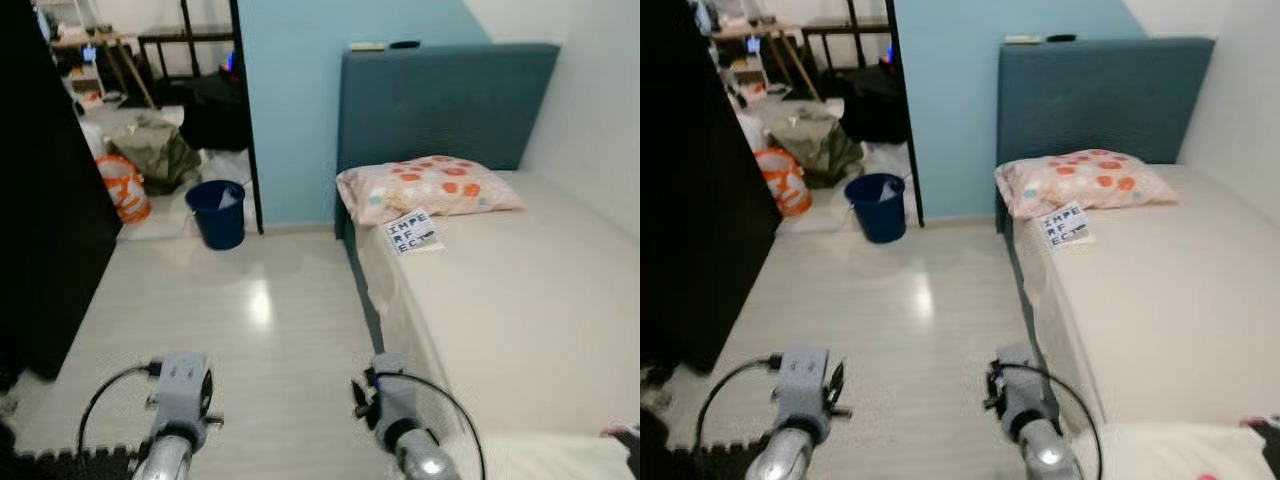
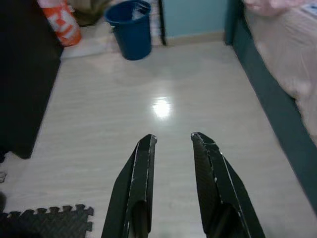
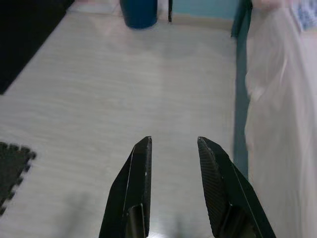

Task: Clean up the room

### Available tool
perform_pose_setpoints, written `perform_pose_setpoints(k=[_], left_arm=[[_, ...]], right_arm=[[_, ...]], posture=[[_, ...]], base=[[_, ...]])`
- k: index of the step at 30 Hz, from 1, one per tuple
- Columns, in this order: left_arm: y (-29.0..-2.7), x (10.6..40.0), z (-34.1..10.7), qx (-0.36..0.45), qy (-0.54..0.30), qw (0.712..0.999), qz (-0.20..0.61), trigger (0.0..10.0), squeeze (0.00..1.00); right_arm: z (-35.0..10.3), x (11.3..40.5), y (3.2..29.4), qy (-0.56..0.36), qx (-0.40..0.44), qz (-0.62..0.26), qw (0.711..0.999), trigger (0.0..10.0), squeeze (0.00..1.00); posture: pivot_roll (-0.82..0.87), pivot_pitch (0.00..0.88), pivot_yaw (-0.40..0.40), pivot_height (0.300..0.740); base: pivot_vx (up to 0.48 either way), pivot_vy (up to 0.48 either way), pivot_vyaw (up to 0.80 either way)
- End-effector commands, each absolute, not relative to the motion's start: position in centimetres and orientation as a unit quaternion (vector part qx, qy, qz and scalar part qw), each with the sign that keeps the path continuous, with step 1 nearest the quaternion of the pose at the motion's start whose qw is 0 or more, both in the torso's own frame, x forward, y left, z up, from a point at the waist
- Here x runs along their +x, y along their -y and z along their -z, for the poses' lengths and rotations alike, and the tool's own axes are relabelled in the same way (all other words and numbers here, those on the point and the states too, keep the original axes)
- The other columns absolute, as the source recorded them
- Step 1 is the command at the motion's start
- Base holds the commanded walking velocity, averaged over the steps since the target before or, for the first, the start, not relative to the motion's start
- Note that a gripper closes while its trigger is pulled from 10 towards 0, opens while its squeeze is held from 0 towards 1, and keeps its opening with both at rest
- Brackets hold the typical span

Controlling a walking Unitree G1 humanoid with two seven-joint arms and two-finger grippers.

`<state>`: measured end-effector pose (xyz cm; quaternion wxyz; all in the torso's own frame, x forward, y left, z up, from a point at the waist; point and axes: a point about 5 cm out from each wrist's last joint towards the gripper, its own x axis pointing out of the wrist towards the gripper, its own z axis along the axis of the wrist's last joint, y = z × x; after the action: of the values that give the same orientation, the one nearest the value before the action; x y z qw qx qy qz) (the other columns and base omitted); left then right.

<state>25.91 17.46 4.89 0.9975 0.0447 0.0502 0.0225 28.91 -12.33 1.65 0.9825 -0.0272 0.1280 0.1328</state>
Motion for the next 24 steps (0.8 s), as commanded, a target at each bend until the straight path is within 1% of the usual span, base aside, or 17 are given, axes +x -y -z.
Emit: perform_pose_setpoints(k=[1,24], left_arm=[[-18.02,25.52,-4.39,0.052,-0.062,0.996,-0.031,10.0,0.0],[-17.9,25.63,-4.34,0.052,-0.063,0.996,-0.028,10.0,0.0]], right_arm=[[-1.3,28.57,11.59,-0.134,-0.015,-0.139,0.981,10.0,0.0],[-1.51,28.92,12.0,-0.132,-0.019,-0.128,0.983,10.0,0.0]], posture=[[0.01,0.093,-0.015,0.74],[0.0,0.1,-0.01,0.74]], base=[[0.439,0.0,0.0],[0.435,0.0,0.0]])
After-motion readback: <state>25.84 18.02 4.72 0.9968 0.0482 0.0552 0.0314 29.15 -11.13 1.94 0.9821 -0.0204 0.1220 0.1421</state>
